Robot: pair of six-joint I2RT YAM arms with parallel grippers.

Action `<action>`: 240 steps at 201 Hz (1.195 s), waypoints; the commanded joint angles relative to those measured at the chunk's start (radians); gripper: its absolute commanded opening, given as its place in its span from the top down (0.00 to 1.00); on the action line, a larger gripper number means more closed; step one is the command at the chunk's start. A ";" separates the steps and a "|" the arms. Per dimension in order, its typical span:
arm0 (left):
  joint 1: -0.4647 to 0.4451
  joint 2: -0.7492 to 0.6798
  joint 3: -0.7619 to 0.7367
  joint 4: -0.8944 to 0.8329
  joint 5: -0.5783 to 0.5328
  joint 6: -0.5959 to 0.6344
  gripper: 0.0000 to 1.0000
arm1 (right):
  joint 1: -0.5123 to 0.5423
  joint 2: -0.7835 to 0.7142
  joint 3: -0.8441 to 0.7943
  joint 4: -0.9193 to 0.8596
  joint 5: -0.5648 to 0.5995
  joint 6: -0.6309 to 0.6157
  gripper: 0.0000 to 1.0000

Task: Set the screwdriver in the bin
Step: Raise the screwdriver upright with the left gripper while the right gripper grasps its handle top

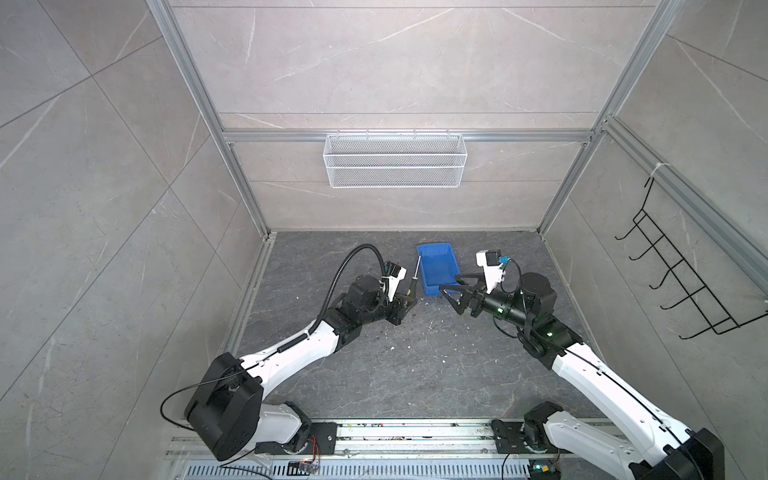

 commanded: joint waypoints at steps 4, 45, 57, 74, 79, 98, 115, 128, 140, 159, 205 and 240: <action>-0.001 0.038 0.083 0.161 0.157 -0.028 1.00 | -0.016 0.027 0.001 0.122 -0.060 0.096 0.09; -0.010 0.075 0.127 0.193 0.225 -0.039 1.00 | -0.024 0.076 0.018 0.157 -0.045 0.109 0.12; -0.012 0.076 0.131 0.203 0.233 -0.043 1.00 | -0.027 0.099 0.021 0.187 -0.034 0.117 0.14; -0.013 0.081 0.137 0.208 0.247 -0.049 1.00 | -0.027 0.135 0.025 0.239 -0.020 0.133 0.18; -0.015 0.081 0.139 0.211 0.251 -0.049 1.00 | -0.026 0.147 0.028 0.250 -0.017 0.138 0.19; -0.016 0.086 0.149 0.212 0.264 -0.051 1.00 | -0.027 0.186 0.036 0.302 -0.030 0.154 0.24; -0.018 0.089 0.157 0.212 0.274 -0.053 1.00 | -0.026 0.219 0.046 0.322 -0.050 0.163 0.30; -0.019 0.091 0.162 0.213 0.278 -0.054 1.00 | -0.027 0.234 0.049 0.327 -0.065 0.165 0.37; -0.019 0.089 0.163 0.216 0.280 -0.055 1.00 | -0.027 0.241 0.044 0.344 -0.069 0.175 0.46; -0.021 0.089 0.162 0.218 0.278 -0.055 1.00 | -0.026 0.245 0.045 0.349 -0.075 0.185 0.63; -0.025 0.095 0.165 0.220 0.279 -0.057 1.00 | -0.027 0.246 0.049 0.336 -0.113 0.188 0.88; -0.025 0.095 0.167 0.218 0.274 -0.054 1.00 | -0.026 0.240 0.045 0.330 -0.119 0.187 1.00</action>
